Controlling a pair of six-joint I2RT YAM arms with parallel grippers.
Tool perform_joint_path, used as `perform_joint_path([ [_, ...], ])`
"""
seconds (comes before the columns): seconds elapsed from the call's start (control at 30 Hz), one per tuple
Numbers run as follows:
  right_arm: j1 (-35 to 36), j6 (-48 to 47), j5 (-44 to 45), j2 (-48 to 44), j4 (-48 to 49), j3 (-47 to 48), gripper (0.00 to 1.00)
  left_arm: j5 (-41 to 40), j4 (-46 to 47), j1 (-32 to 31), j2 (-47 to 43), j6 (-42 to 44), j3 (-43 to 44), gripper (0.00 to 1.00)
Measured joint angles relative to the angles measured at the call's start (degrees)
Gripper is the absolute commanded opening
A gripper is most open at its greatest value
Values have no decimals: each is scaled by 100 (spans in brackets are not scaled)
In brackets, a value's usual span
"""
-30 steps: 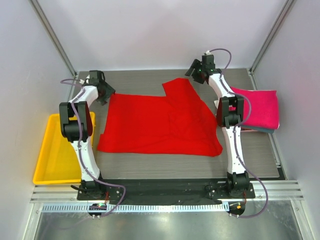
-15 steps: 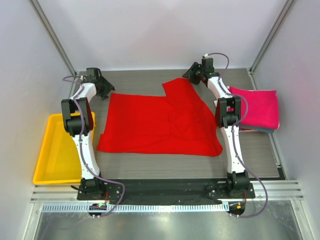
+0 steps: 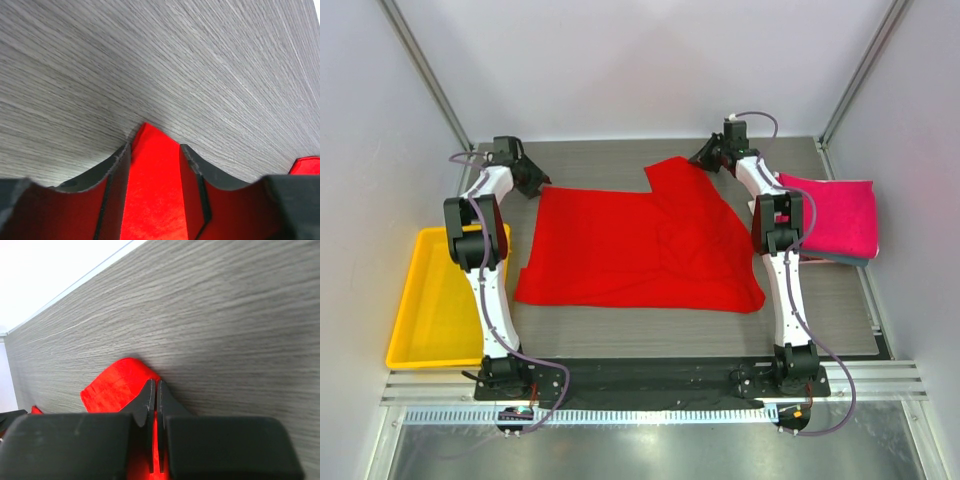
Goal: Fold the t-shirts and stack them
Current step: Fold the tshirt
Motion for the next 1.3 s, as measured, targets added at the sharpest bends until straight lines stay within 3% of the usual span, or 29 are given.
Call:
perform_joint_path([
  [0.23,-28,2,37,-103,118,-205,1,55,-2,-7,31,15,2,37],
  [0.33,-31,4,35,-107,146,-229,1,31,-13,-7,39,11,0,29],
  [0.53,-48,4,42,-192,221,-387,1,-105,-105,-9,57,52,0,0],
  [0.83,-81,-9,20,-385,280,-706,1,-232,-96,-28,50,151,-2,0],
  [1.3,-116,-203,17,-1384,570,-1744,1,-374,619,-76,-459,219,-828,0],
])
